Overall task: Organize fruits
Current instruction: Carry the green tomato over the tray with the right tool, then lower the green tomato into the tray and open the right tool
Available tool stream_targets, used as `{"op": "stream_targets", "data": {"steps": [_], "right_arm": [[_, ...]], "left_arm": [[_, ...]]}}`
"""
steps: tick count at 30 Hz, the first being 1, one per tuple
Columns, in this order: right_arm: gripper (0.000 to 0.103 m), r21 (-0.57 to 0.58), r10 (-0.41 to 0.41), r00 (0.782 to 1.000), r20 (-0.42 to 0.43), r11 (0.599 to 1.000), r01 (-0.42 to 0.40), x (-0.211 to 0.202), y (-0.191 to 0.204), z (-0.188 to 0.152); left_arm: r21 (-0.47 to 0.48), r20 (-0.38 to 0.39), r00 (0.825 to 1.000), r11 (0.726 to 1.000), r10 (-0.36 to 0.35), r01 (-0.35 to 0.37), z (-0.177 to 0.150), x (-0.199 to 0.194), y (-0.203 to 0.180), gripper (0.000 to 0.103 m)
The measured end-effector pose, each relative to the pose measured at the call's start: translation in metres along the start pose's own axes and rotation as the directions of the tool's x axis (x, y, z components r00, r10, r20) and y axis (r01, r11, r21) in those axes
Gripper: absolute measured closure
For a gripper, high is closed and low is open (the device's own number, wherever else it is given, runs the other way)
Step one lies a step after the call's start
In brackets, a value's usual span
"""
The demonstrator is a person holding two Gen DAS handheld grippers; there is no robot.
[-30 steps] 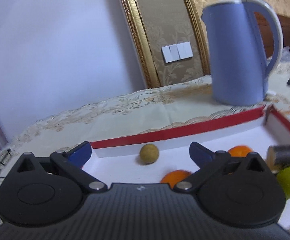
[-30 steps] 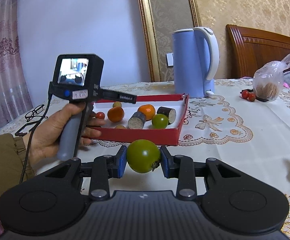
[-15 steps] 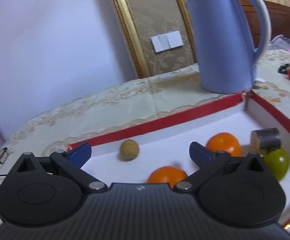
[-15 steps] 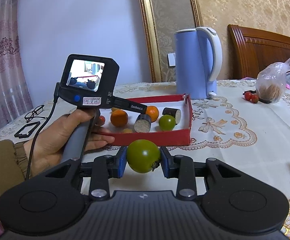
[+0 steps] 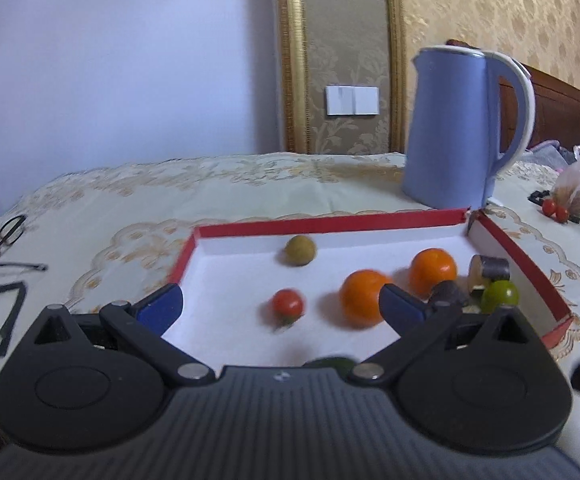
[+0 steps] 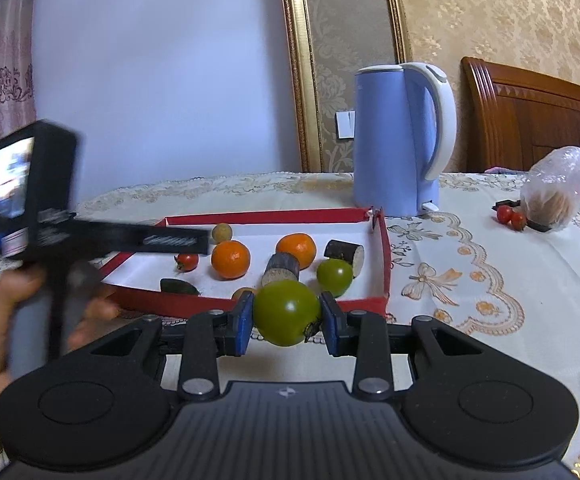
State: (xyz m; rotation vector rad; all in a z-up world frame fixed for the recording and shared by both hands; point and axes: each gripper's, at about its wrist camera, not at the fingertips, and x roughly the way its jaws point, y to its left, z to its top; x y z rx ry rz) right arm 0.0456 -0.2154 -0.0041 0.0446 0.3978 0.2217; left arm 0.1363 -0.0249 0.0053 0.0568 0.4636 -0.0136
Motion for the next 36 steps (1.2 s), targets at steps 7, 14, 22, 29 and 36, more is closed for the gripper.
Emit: {"op": "stream_targets", "data": {"steps": [7,14,22,29,36], "right_arm": [[0.069,0.018,-0.007,1.0,0.007,1.0,0.007,0.026,0.002,0.023],[0.069,0.032,-0.04,0.998,0.051,0.999,0.038,0.059,0.006,0.049],[0.069,0.013,-0.088,0.995,0.04,0.996,0.088,0.089,0.007,0.058],[0.069,-0.016,-0.104,0.994,0.025,0.994,0.105,0.1,0.01,0.057],[0.069,-0.039,-0.132,0.991,-0.003,0.99,0.132,0.112,0.01,0.061]], "left_arm": [[-0.064,0.0,1.0,0.998,0.03,-0.03,-0.016,-0.004,0.029,0.0],[-0.069,0.034,0.999,0.997,0.039,-0.037,-0.013,0.0,0.037,0.0],[0.048,0.081,0.994,0.996,0.072,-0.076,-0.016,-0.003,0.015,0.0],[0.054,0.074,0.995,0.996,0.064,-0.068,-0.017,-0.002,0.015,0.0],[0.048,0.067,0.997,0.997,0.049,-0.053,-0.017,-0.002,0.016,0.0]]}}
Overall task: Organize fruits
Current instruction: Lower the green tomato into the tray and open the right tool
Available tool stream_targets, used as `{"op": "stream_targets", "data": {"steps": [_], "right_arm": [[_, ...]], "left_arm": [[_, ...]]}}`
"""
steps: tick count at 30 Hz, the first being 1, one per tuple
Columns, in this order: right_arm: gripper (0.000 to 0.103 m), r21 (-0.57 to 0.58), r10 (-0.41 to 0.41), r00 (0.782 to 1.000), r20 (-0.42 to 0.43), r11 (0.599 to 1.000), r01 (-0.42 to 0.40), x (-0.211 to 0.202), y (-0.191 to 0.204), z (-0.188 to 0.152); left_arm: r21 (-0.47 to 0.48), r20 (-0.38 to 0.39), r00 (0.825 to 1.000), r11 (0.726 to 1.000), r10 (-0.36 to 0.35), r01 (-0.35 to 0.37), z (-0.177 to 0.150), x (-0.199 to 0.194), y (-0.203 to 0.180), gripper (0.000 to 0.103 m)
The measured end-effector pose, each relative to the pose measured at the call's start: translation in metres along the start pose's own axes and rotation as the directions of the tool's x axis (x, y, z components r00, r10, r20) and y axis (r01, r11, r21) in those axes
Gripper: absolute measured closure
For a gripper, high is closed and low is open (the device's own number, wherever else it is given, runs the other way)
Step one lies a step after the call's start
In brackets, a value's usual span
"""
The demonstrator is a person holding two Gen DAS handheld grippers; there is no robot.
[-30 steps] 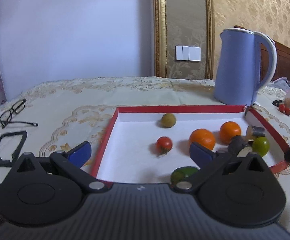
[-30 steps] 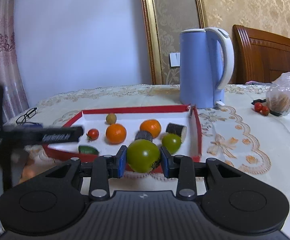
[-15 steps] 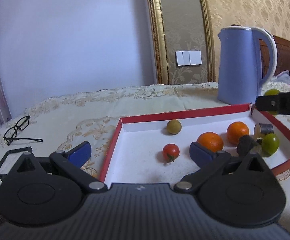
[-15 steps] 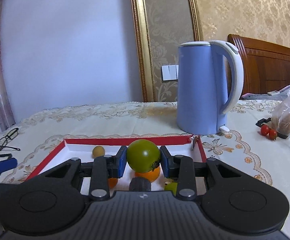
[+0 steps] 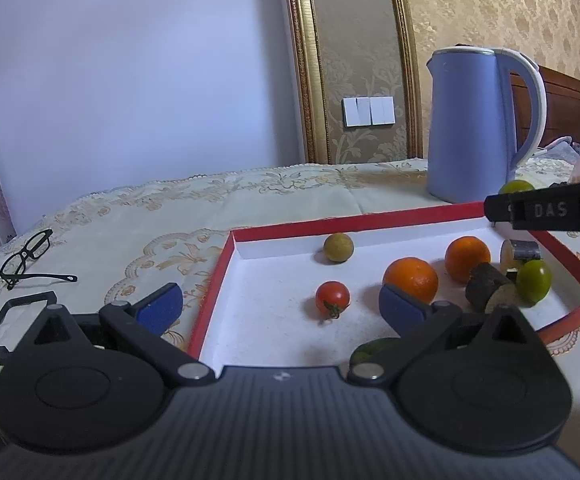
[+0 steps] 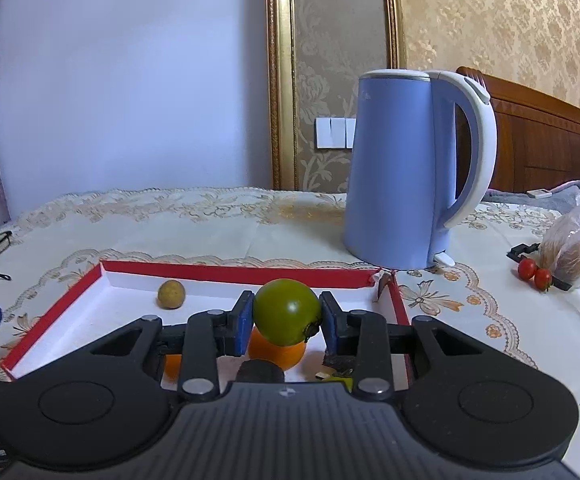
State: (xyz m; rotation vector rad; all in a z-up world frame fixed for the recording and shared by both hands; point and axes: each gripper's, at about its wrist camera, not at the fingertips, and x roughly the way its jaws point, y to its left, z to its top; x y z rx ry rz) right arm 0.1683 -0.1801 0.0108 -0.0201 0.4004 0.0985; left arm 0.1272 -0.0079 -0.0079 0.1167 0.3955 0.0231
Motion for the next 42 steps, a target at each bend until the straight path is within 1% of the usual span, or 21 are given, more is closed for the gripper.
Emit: {"op": "stream_targets", "data": {"steps": [5,12,17,20,25,27,30,33,36,38,41,42], "right_arm": [[0.069,-0.008,-0.017,1.0,-0.012,1.0,0.016,0.008,0.001,0.002],[0.069,-0.017,-0.04,0.999,-0.025,0.999,0.039,0.019,0.003,0.005],[0.069,-0.028,-0.025,0.999,-0.032,0.999,0.024,0.022,0.012,0.005],[0.069,-0.054,-0.017,0.999,-0.033,0.998,0.016,0.022,0.021,0.006],[0.069,-0.084,-0.051,0.998,-0.038,0.995,0.048,0.029,0.029,0.008],[0.069,-0.078,-0.069,0.997,-0.045,0.995,0.066,0.034,0.029,0.009],[0.069,-0.045,-0.041,0.996,-0.074,0.998,0.038,0.041,0.028,0.01],[0.069,-0.056,-0.017,0.996,-0.089,0.998,0.012,0.044,0.035,0.007],[0.069,-0.078,-0.036,0.995,-0.093,0.996,0.029,0.046,0.041,0.006],[0.064,-0.086,-0.055,0.994,-0.091,0.995,0.047,0.045,0.041,0.007],[0.056,-0.072,-0.051,0.996,-0.075,0.996,0.045,0.039,0.037,0.01],[0.055,-0.071,-0.051,0.996,-0.071,0.996,0.046,0.038,0.037,0.011]], "left_arm": [[-0.025,-0.016,1.0,0.999,-0.024,0.023,0.001,0.002,0.004,0.0],[-0.037,-0.026,0.999,0.999,-0.032,0.031,0.0,0.001,0.005,0.0],[-0.038,-0.028,0.999,0.999,-0.039,0.038,0.0,0.001,0.005,0.0],[-0.045,-0.029,0.999,0.998,-0.044,0.043,0.001,0.001,0.006,0.0],[-0.08,-0.026,0.996,0.993,-0.084,0.082,0.002,0.0,0.011,0.0],[-0.084,-0.026,0.996,0.993,-0.086,0.083,0.002,0.0,0.011,0.0],[-0.083,-0.031,0.996,0.993,-0.084,0.081,0.003,0.0,0.01,0.0],[-0.081,-0.028,0.996,0.993,-0.085,0.082,0.003,0.0,0.01,0.0],[-0.082,-0.029,0.996,0.993,-0.086,0.083,0.002,0.0,0.011,0.0],[-0.083,-0.03,0.996,0.993,-0.085,0.083,0.002,0.0,0.011,0.0],[-0.083,-0.031,0.996,0.993,-0.086,0.084,0.002,0.0,0.011,0.0],[-0.082,-0.031,0.996,0.993,-0.086,0.083,0.002,0.0,0.011,0.0]]}}
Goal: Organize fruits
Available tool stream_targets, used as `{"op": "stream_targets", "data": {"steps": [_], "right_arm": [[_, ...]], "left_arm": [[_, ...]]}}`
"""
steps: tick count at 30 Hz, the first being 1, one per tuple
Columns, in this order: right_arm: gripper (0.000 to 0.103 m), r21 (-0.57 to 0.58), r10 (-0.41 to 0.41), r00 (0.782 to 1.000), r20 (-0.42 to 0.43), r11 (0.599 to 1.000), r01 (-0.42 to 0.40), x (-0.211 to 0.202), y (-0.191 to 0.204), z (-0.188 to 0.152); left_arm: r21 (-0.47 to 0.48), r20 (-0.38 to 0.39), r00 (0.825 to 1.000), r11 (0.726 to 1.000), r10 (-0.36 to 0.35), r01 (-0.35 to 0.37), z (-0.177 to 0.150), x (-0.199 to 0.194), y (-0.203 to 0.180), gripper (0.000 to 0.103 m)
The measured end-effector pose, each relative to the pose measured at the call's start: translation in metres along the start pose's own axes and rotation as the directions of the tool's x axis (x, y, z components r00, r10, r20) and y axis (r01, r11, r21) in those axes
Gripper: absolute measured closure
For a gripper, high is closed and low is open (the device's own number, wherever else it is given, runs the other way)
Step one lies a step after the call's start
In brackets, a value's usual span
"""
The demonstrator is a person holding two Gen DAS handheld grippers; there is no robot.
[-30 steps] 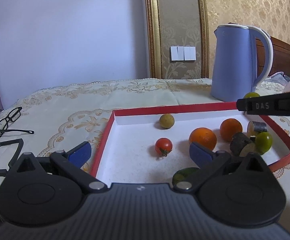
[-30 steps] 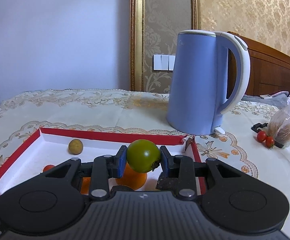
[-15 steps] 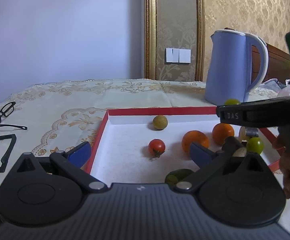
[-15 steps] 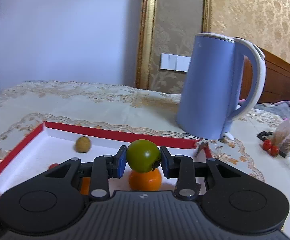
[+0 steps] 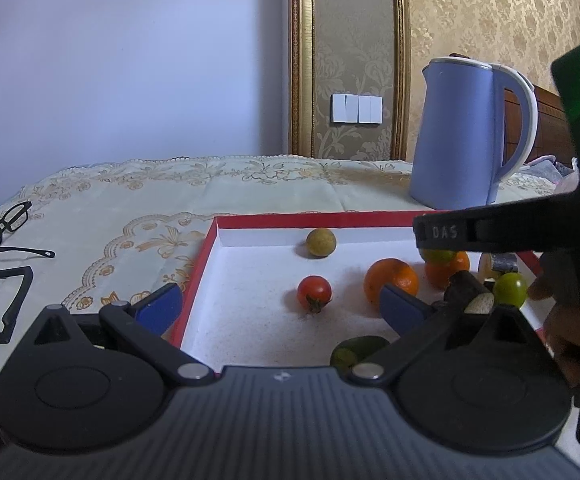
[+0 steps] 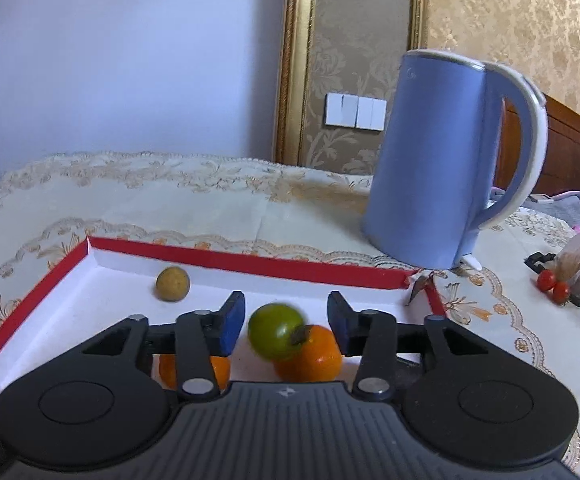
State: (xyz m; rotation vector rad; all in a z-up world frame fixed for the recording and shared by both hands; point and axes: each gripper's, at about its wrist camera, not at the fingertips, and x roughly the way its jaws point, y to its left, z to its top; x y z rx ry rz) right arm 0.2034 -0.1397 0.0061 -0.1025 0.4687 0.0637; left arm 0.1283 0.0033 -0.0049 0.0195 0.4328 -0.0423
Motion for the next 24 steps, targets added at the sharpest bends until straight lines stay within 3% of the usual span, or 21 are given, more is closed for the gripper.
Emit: {"op": "stream_targets", "data": {"steps": [9,24], "right_arm": [[0.055,-0.009,0.025,0.999,0.02,1.0,-0.025,-0.015,0.002,-0.005],[0.054,0.002,0.037,0.993,0.114,0.999,-0.037,-0.092,-0.015,-0.046]], "left_arm": [[0.005,-0.009,1.0,1.0,0.002,-0.002,-0.002,0.001,0.001,0.0],[0.055,-0.013,0.998,0.997,0.057,-0.056,-0.005,0.0,-0.008,0.0]]}}
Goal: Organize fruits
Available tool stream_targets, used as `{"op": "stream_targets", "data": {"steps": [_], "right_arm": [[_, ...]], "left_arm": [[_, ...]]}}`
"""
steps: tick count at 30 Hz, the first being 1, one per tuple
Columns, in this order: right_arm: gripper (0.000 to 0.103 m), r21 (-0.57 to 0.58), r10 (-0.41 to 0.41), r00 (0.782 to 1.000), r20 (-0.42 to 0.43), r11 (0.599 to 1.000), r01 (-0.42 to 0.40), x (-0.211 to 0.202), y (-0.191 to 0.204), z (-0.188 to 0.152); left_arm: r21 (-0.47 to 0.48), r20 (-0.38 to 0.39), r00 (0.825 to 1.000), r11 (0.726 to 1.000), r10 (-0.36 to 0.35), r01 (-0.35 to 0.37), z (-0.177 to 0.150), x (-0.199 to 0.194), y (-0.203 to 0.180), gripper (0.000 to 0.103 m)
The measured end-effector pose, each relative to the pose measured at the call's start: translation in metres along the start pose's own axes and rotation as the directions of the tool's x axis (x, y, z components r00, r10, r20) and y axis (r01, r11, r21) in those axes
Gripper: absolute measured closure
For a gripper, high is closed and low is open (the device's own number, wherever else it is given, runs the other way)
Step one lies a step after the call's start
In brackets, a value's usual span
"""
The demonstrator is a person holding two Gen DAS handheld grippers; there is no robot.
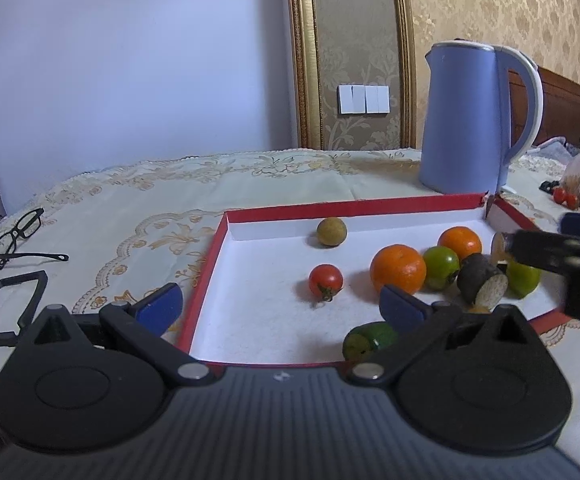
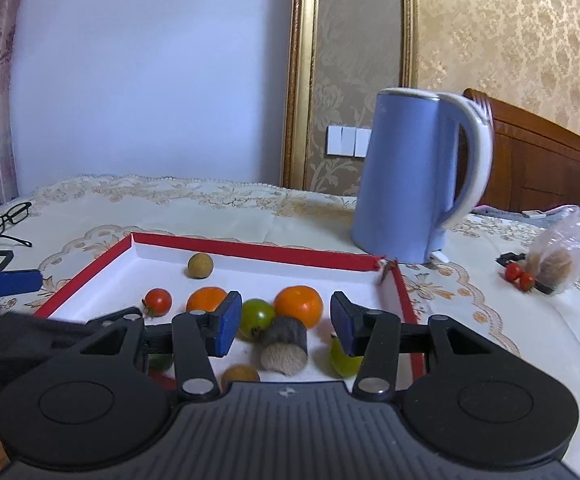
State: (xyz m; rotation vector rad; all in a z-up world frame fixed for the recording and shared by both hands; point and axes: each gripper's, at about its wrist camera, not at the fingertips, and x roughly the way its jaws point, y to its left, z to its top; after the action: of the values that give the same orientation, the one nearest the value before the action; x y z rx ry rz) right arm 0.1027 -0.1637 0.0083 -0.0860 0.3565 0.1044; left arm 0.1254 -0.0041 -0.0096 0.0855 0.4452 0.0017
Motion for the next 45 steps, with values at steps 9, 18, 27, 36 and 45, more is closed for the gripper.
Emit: {"op": "stream_targets", "data": {"steps": [9,18,27,36,45], "right_arm": [[0.047,0.019,-0.027,0.999,0.019,0.999,0.026,-0.037,-0.007,-0.034],[0.046,0.08,-0.015,1.0,0.01,0.997,0.014,-0.058,-0.01,-0.052],[0.04,0.065,-0.033,0.999,0.012,0.997,0.032,-0.073,-0.015,-0.058],[0.029,0.083,-0.06,0.998,-0.017,0.995,0.061,-0.073,-0.029,-0.065],[0.013,0.006,-0.036,0.998,-0.046,0.999,0.036,-0.055,-0.024,-0.061]], "left_arm": [[0.006,0.006,1.0,1.0,0.019,-0.019,0.001,-0.005,-0.003,0.0],[0.034,-0.019,1.0,0.999,0.002,-0.001,-0.006,-0.02,-0.013,0.0],[-0.018,-0.073,0.995,0.998,-0.069,0.068,-0.019,-0.036,-0.014,0.0],[-0.025,-0.099,0.99,0.994,-0.104,0.102,-0.03,-0.044,-0.015,0.0],[-0.015,-0.105,0.99,0.996,-0.093,0.092,-0.033,-0.041,-0.016,0.0]]}}
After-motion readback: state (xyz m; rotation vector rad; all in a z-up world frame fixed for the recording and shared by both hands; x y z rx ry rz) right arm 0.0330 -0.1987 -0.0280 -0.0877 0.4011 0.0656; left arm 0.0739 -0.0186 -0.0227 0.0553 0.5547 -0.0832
